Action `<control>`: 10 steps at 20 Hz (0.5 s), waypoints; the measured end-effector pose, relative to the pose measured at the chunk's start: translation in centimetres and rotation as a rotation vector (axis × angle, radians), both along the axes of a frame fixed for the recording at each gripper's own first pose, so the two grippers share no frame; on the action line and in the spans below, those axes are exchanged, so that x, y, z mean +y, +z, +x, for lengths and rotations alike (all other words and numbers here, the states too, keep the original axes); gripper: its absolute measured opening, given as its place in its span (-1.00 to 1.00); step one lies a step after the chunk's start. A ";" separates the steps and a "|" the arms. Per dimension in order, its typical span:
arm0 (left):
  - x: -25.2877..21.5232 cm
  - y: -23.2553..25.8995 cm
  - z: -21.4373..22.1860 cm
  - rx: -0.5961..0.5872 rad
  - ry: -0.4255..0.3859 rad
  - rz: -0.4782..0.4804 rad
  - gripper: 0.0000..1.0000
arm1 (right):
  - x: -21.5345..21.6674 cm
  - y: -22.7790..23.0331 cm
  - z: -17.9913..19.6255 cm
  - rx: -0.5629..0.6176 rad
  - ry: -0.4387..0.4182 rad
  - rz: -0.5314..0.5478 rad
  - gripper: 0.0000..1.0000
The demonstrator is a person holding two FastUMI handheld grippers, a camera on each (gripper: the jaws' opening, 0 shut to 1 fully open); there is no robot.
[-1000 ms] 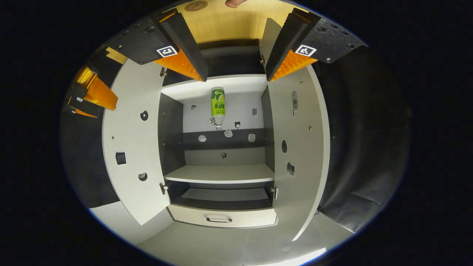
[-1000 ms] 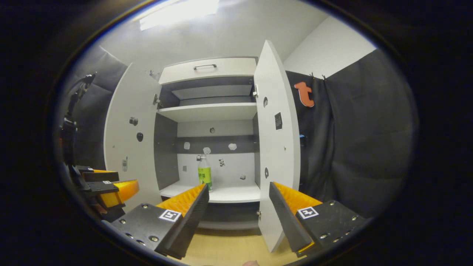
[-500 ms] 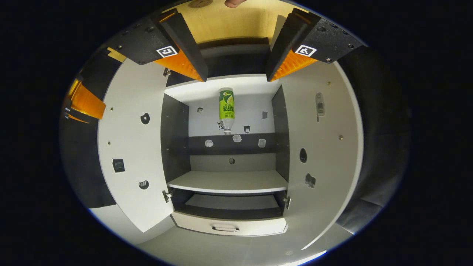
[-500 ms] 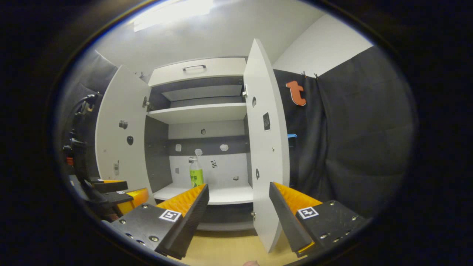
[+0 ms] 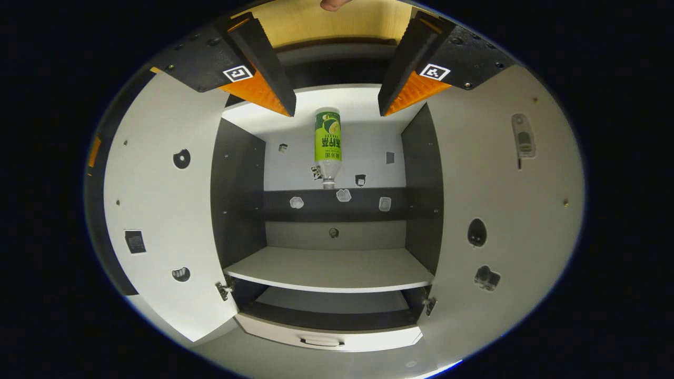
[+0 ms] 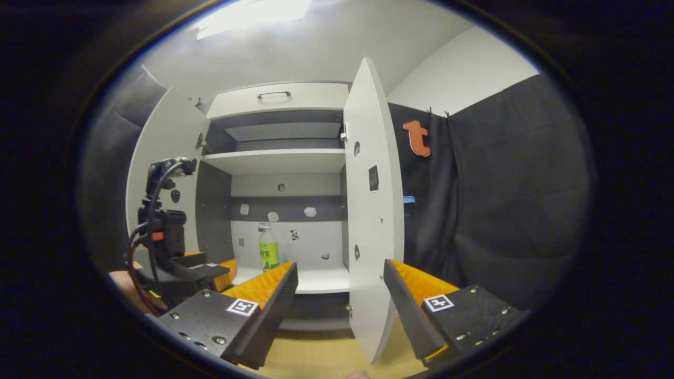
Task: Grasp the bottle in the cabinet with the left hand and place it on the coaster, then close the right door with the right hand and the left door with the left hand.
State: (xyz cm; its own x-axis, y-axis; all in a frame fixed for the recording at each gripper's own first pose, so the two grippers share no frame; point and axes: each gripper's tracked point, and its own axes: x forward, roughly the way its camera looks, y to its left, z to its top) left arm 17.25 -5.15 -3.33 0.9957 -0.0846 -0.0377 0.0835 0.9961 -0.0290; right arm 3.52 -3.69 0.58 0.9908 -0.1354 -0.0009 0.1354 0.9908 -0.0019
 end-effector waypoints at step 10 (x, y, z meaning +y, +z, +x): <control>-0.1 -2.6 11.4 0.032 0.010 -0.022 0.99 | 3.3 0.1 1.6 -0.015 0.039 -0.001 0.97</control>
